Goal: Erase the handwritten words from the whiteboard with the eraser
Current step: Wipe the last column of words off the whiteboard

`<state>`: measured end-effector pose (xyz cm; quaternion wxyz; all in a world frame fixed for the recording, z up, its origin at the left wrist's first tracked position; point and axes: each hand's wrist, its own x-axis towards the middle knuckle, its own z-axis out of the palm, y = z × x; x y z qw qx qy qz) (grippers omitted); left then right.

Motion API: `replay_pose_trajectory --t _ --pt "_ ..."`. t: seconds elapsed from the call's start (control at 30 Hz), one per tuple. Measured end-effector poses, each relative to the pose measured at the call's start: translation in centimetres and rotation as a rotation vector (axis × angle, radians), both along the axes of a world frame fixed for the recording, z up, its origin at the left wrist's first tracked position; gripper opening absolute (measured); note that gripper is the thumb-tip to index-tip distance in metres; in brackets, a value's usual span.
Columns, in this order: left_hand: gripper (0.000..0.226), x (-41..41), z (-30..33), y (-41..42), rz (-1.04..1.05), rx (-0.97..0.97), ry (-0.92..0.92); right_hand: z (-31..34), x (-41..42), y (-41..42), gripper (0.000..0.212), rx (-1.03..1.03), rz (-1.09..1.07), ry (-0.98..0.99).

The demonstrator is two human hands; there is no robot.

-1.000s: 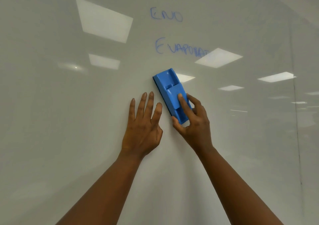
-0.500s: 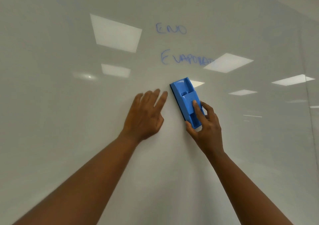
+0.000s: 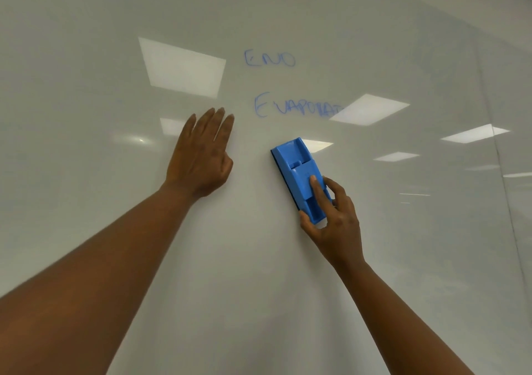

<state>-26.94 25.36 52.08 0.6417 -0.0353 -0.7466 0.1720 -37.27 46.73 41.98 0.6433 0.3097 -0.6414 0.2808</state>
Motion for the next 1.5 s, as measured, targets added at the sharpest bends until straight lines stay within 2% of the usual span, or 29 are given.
replay_pose_trajectory --t 0.3,0.53,0.7,1.03,1.33,1.5 --pt "0.064 -0.8 -0.3 -0.6 0.016 0.006 0.026 0.6 -0.1 -0.1 0.067 -0.046 0.071 0.034" --pt "0.063 -1.0 -0.4 -0.7 0.026 0.01 0.032 4.7 1.9 -2.8 0.062 -0.104 0.165 0.091" --pt "0.064 -1.2 -0.4 -0.7 0.01 0.016 0.047 6.8 2.5 -5.2 0.06 0.019 0.12 0.124" --pt "0.067 -1.4 -0.7 -0.8 -0.066 0.019 0.085 8.8 1.8 -5.5 0.06 0.019 0.03 0.178" --pt "0.066 -1.4 -0.8 -0.9 -0.059 0.026 0.066 8.6 0.6 -3.9 0.058 -0.197 0.1 0.084" --pt "0.065 -1.3 -0.8 -0.8 -0.071 0.026 0.064 7.8 1.4 -5.6 0.059 -0.131 0.078 0.13"
